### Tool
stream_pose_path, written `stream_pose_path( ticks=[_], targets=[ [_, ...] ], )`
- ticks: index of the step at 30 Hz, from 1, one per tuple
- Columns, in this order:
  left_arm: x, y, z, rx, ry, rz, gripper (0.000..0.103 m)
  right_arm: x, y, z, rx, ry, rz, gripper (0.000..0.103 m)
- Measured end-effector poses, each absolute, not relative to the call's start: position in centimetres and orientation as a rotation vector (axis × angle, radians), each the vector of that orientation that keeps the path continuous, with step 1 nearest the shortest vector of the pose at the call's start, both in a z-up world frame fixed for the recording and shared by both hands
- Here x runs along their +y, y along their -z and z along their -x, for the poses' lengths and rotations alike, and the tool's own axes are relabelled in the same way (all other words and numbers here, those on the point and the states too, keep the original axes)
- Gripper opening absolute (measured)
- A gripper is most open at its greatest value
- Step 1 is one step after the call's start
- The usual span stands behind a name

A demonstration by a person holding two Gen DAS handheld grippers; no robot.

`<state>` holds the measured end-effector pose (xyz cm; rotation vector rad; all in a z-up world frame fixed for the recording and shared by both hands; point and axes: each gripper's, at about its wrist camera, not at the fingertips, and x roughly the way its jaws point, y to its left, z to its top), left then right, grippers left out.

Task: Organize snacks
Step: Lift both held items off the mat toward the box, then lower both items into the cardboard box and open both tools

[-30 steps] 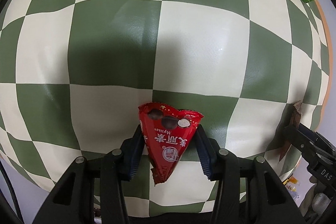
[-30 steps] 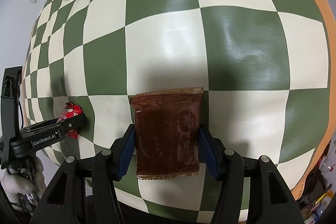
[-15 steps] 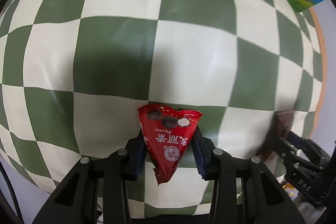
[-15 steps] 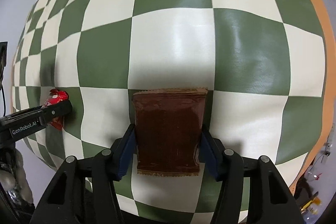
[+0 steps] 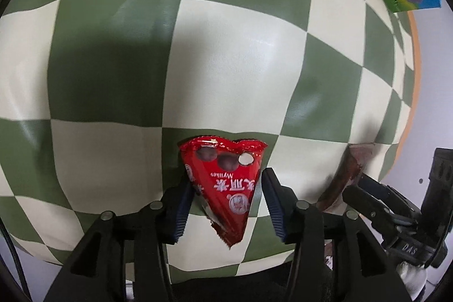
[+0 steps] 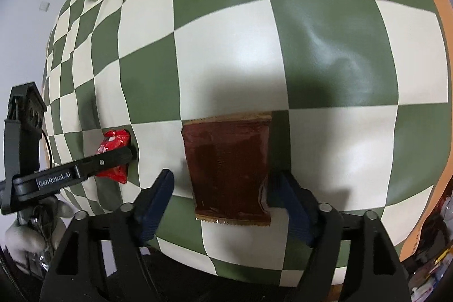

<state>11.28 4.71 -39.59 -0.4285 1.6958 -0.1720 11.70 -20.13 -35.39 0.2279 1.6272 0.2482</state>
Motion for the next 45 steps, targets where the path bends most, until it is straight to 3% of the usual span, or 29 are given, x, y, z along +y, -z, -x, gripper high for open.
stream_pose_path(
  ticks=[4, 6, 10, 18, 27, 37, 45],
  targets=[
    [4.0, 40.2, -12.5, 1.705, 0.137, 0.349, 0.045, -19.4, 35.8, -11.9, 1.635, -0.215, -0.183, 0.08],
    [3.6, 40.0, -12.3, 1.685, 0.102, 0.299, 0.038, -18.8, 36.0, -11.1, 1.621, -0.203, -0.191, 0.079],
    [3.7, 39.2, -11.6, 1.634, 0.064, 0.217, 0.035, -18.3, 36.5, -10.5, 1.557, -0.171, -0.158, 0.06],
    [2.4, 37.2, -10.4, 1.572, 0.07, 0.215, 0.035, -19.8, 34.9, -9.9, 1.509, -0.196, -0.242, 0.06],
    [2.4, 30.1, -12.3, 1.431, 0.158, 0.284, 0.035, -22.9, 29.9, -11.1, 1.453, -0.287, -0.369, 0.06],
    [-2.2, 17.7, -22.6, 1.26, 0.27, 0.268, 0.035, -24.0, 18.8, -18.9, 1.244, -0.373, -0.379, 0.06],
    [-3.1, 16.2, -35.1, 1.254, 0.276, 0.193, 0.035, -21.3, 12.1, -30.8, 1.136, -0.363, -0.226, 0.06]
  ],
)
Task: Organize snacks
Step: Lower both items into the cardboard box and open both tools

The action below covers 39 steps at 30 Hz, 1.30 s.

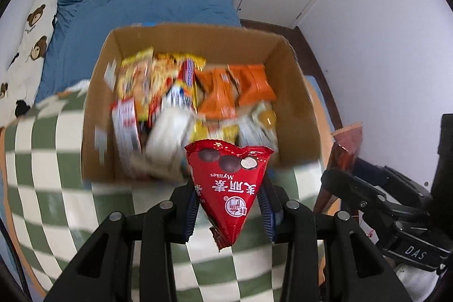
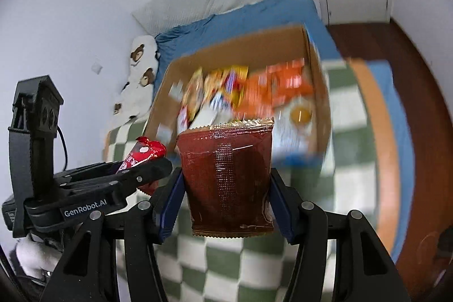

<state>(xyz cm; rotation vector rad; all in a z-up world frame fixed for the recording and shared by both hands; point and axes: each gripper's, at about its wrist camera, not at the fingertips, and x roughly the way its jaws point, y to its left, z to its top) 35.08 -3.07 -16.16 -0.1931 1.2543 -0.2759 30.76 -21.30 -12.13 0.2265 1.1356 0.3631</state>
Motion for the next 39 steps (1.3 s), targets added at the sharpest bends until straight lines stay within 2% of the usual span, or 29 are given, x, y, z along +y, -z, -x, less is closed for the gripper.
stream_pose_path(
  ticks=[3, 9, 21, 22, 23, 24, 25, 26, 27, 29, 33, 39],
  targets=[
    [-2.9, 17.5, -39.8, 1.312, 0.266, 0.194, 0.035, -20.7, 12.2, -35.8, 1.164, -0.338, -0.184, 0.06],
    [-2.5, 20.9, -46.6, 1.426, 0.243, 0.223, 0.035, -19.6, 15.9, -43.2, 1.267, -0.287, -0.123, 0.06],
    [-2.2, 26.8, -50.1, 1.559, 0.194, 0.245, 0.038, -18.7, 22.7, -48.7, 1.4, -0.268, -0.117, 0.06],
    [-2.1, 27.0, -50.1, 1.567, 0.189, 0.249, 0.04, -18.7, 23.1, -48.8, 1.418, -0.274, -0.121, 0.061],
    [-2.0, 27.2, -50.1, 1.571, 0.185, 0.255, 0.05, -18.6, 23.4, -48.9, 1.434, -0.272, -0.124, 0.062],
    [-2.0, 27.2, -50.2, 1.567, 0.184, 0.256, 0.067, -18.6, 23.5, -48.9, 1.447, -0.268, -0.115, 0.067],
    [-2.0, 27.2, -50.1, 1.556, 0.176, 0.249, 0.076, -18.5, 23.7, -49.1, 1.45, -0.259, -0.102, 0.078],
    [-2.0, 27.0, -50.1, 1.541, 0.156, 0.225, 0.088, -18.5, 23.7, -49.2, 1.448, -0.247, -0.094, 0.084],
    [-2.1, 26.9, -50.0, 1.533, 0.145, 0.209, 0.089, -18.5, 23.7, -49.3, 1.447, -0.241, -0.093, 0.092],
    [-2.0, 26.6, -49.9, 1.527, 0.131, 0.193, 0.089, -18.6, 23.5, -49.3, 1.451, -0.229, -0.086, 0.093],
    [-1.9, 26.2, -49.4, 1.506, 0.112, 0.166, 0.096, -18.7, 23.1, -49.2, 1.453, -0.214, -0.052, 0.093],
    [-1.6, 25.8, -47.6, 1.477, 0.108, 0.146, 0.096, -19.3, 22.2, -48.3, 1.437, -0.189, -0.029, 0.095]
  ],
)
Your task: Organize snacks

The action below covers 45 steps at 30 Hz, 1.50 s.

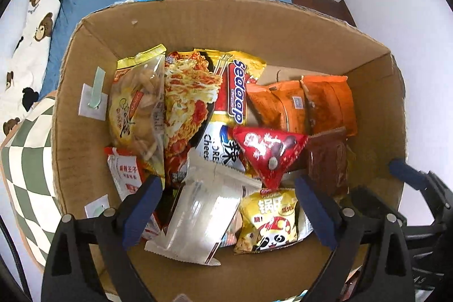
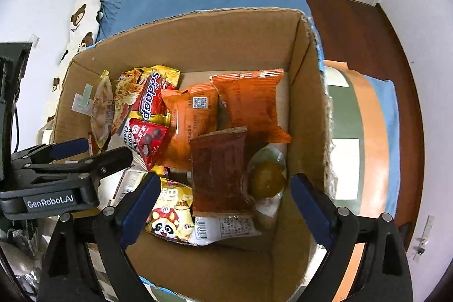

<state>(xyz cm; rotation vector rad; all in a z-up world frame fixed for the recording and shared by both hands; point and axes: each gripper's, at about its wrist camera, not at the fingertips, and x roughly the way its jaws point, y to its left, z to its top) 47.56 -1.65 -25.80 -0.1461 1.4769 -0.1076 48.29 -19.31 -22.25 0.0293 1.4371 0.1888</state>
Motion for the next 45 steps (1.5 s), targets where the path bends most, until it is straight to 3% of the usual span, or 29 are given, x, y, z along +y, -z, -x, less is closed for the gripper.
stream_pose_path(
  ticks=[13, 19, 32, 45],
  targets=[
    [-1.1, 21.8, -42.3, 1.332, 0.084, 0.116, 0.096, -20.5, 19.7, -44.1, 1.326, -0.154, -0.012, 0.096],
    [-1.9, 18.4, -38.6, 1.183, 0.069, 0.062, 0.096, -21.0, 16.9, -40.7, 1.224, -0.165, -0.02, 0.096],
    [-1.5, 10.8, -26.1, 0.913, 0.007, 0.08, 0.096, -21.2, 8.2, -28.8, 0.942, -0.159, 0.004, 0.099],
    [-1.4, 6.6, -15.7, 0.81, -0.024, 0.031, 0.096, -21.2, 1.8, -17.0, 0.795, -0.191, -0.014, 0.099]
  ],
)
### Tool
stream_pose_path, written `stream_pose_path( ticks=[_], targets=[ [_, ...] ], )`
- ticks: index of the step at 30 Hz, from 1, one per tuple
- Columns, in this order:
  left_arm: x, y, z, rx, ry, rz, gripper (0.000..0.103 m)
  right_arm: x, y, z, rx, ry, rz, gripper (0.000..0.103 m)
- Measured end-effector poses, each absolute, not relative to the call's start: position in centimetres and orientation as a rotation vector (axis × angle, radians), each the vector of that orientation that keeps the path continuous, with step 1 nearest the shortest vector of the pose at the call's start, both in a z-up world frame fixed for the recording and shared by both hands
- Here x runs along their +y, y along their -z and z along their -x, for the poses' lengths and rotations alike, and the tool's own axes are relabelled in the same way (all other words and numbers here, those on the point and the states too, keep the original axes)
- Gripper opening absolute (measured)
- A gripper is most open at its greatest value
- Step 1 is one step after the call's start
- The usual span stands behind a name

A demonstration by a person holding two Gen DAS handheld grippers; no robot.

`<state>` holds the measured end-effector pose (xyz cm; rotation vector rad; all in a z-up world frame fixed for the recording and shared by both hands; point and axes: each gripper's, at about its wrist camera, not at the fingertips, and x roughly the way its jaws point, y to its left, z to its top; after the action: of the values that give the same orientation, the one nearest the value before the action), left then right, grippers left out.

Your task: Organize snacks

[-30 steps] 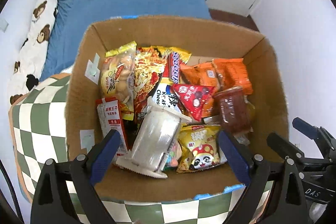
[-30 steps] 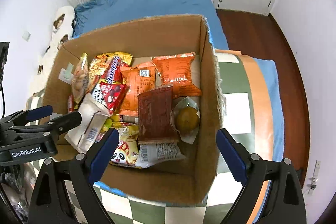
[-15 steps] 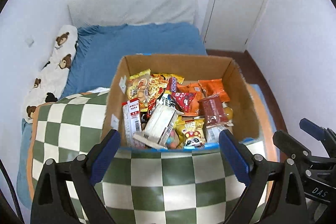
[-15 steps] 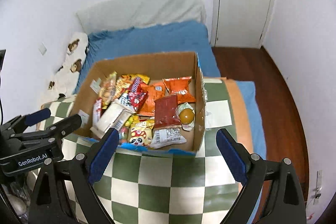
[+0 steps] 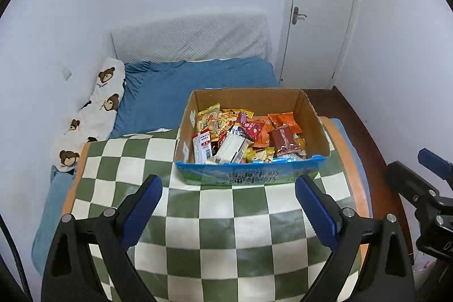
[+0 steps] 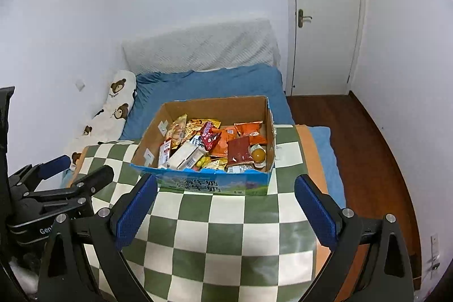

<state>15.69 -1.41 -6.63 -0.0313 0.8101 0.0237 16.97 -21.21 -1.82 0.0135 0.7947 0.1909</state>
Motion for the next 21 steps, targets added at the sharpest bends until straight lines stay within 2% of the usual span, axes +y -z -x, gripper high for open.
stream_pose_path(
  ticks=[11, 21],
  targets=[
    [-1.2, 3.3, -10.1, 0.742, -0.04, 0.029, 0.096, -21.2, -1.9, -9.9, 0.731, -0.207, -0.005, 0.1],
    [-1.4, 3.1, -8.3, 0.737, -0.044, 0.029, 0.096, -21.0, -3.5, -7.6, 0.699, -0.213, -0.004, 0.1]
  ],
)
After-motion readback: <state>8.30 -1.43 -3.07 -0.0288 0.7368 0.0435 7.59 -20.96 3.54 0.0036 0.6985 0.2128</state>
